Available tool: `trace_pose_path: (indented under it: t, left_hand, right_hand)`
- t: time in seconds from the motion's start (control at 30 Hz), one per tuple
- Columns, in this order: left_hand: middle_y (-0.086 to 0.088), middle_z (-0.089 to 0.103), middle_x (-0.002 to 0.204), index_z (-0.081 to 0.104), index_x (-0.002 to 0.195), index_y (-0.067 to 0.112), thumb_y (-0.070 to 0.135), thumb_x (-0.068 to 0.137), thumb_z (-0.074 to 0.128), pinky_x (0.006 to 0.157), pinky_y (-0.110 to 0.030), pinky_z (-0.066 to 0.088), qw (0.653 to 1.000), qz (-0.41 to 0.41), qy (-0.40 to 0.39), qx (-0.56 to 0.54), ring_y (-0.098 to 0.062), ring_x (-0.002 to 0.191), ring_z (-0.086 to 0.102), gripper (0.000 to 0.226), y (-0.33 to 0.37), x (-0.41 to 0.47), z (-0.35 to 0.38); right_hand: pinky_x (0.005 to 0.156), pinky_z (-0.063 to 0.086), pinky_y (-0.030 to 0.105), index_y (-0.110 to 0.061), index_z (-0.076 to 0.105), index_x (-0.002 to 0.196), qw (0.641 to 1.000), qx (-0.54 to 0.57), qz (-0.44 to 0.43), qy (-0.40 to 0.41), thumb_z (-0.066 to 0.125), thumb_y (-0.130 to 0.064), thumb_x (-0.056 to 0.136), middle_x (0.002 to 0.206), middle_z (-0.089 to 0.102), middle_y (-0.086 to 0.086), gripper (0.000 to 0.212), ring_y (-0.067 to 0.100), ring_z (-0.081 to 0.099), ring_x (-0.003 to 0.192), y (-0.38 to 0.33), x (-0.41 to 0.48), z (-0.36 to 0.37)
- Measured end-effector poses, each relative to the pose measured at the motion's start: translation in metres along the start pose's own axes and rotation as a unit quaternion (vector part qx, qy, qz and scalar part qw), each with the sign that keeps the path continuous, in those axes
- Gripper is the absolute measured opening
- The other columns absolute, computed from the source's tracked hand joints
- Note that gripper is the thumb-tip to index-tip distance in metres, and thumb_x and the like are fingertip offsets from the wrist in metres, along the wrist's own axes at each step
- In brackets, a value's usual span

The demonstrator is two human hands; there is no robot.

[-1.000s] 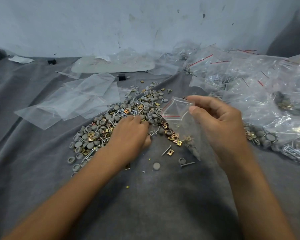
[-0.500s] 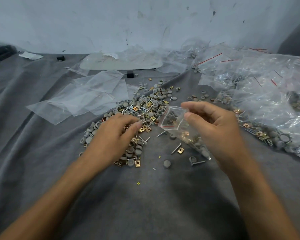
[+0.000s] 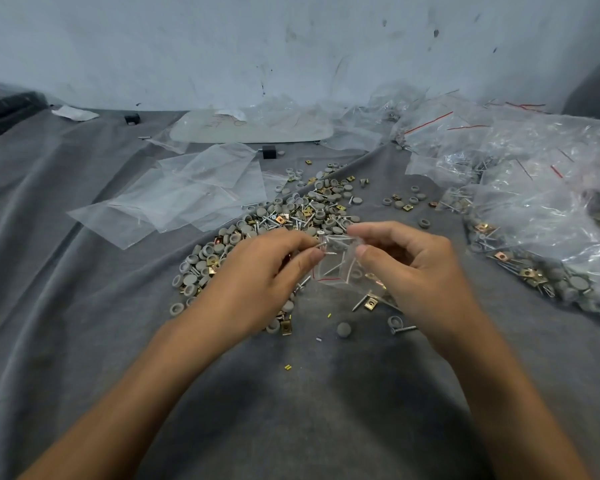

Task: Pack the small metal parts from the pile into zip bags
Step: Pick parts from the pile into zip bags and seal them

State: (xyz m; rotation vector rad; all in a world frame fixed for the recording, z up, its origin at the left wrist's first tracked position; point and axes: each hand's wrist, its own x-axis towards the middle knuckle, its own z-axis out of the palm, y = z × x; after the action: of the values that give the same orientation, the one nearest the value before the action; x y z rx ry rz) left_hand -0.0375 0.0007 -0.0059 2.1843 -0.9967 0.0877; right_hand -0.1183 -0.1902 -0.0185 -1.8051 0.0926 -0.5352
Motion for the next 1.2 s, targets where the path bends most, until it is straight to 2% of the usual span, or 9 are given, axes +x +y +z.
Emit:
trace_pose_path:
  t: [0.27,0.4,0.47,0.53,0.63,0.87,1.0,1.1,1.2]
  left_hand:
    - [0.008,0.061,0.094,0.069,0.125,0.018,0.029,0.103,0.053,0.084,-0.038,0.046,0.998,0.025,-0.029,0.06,-0.015,0.093,0.06,0.029,0.005,-0.001,-0.001]
    - [0.005,0.07,0.103,0.068,0.126,0.019,0.027,0.103,0.055,0.088,-0.04,0.049,0.998,0.028,-0.023,0.059,-0.016,0.099,0.064,0.028,0.007,0.0,-0.003]
    - [0.004,0.072,0.112,0.066,0.129,0.021,0.028,0.102,0.055,0.091,-0.035,0.048,0.997,0.031,-0.022,0.069,-0.013,0.103,0.064,0.03,0.008,0.0,-0.004]
    - [0.007,0.073,0.111,0.06,0.137,0.025,0.029,0.102,0.056,0.082,-0.024,0.042,0.996,0.041,-0.032,0.074,-0.006,0.098,0.061,0.036,0.009,-0.001,-0.004]
    - [0.011,0.068,0.092,0.046,0.145,0.032,0.033,0.101,0.056,0.07,-0.024,0.039,0.996,0.038,-0.048,0.061,-0.004,0.082,0.057,0.046,0.01,-0.002,-0.003]
    - [0.02,0.061,0.079,0.063,0.107,0.032,0.038,0.094,0.066,0.066,-0.024,0.041,0.999,0.028,-0.008,0.032,0.0,0.076,0.056,0.015,0.009,-0.001,-0.002]
    - [0.019,0.063,0.077,0.067,0.101,0.034,0.041,0.089,0.071,0.065,-0.018,0.043,1.0,0.013,0.006,0.012,-0.001,0.075,0.058,0.015,0.007,0.001,0.004]
    - [0.017,0.066,0.078,0.07,0.098,0.034,0.038,0.084,0.078,0.065,-0.015,0.045,0.998,-0.03,0.007,-0.061,-0.002,0.071,0.061,0.017,0.004,0.003,0.007]
    - [0.019,0.069,0.083,0.072,0.107,0.034,0.028,0.087,0.078,0.067,-0.027,0.055,0.992,-0.033,-0.021,-0.12,-0.004,0.073,0.063,0.022,0.002,0.004,0.004]
  right_hand:
    - [0.063,0.046,0.013,-0.03,0.078,0.104,1.0,0.002,-0.002,0.0,0.07,-0.009,0.093,0.082,0.074,-0.015,0.026,0.0,0.062,0.069,0.0,0.0,0.0]
    - [0.065,0.048,0.014,-0.031,0.078,0.104,1.0,0.001,-0.005,-0.001,0.071,-0.01,0.093,0.084,0.074,-0.013,0.025,0.001,0.063,0.072,0.001,0.001,-0.001]
    - [0.067,0.049,0.015,-0.031,0.078,0.104,1.0,-0.001,-0.005,-0.001,0.071,-0.01,0.093,0.085,0.075,-0.013,0.025,0.002,0.064,0.073,0.002,0.001,-0.001]
    - [0.067,0.05,0.016,-0.031,0.078,0.105,1.0,-0.002,-0.005,-0.001,0.071,-0.011,0.093,0.085,0.075,-0.012,0.025,0.002,0.064,0.073,0.002,0.001,-0.001]
    - [0.066,0.049,0.015,-0.03,0.078,0.106,1.0,-0.002,-0.004,-0.005,0.071,-0.011,0.093,0.086,0.075,-0.012,0.024,0.002,0.065,0.073,0.002,0.001,-0.002]
    - [0.057,0.041,0.009,-0.031,0.079,0.104,1.0,0.005,0.0,-0.001,0.071,-0.011,0.093,0.083,0.074,-0.012,0.024,-0.003,0.058,0.063,0.003,0.001,-0.002]
    - [0.062,0.045,0.012,-0.032,0.078,0.105,1.0,-0.001,-0.001,-0.003,0.071,-0.011,0.093,0.084,0.074,-0.012,0.025,-0.001,0.061,0.068,0.003,0.0,-0.003]
    - [0.064,0.047,0.013,-0.031,0.078,0.106,1.0,-0.002,-0.002,-0.004,0.071,-0.011,0.093,0.085,0.075,-0.012,0.025,0.0,0.063,0.071,0.001,0.0,-0.003]
    - [0.066,0.049,0.013,-0.029,0.079,0.105,1.0,0.002,-0.003,0.001,0.07,-0.009,0.093,0.086,0.075,-0.01,0.025,0.001,0.065,0.074,-0.001,0.001,-0.003]
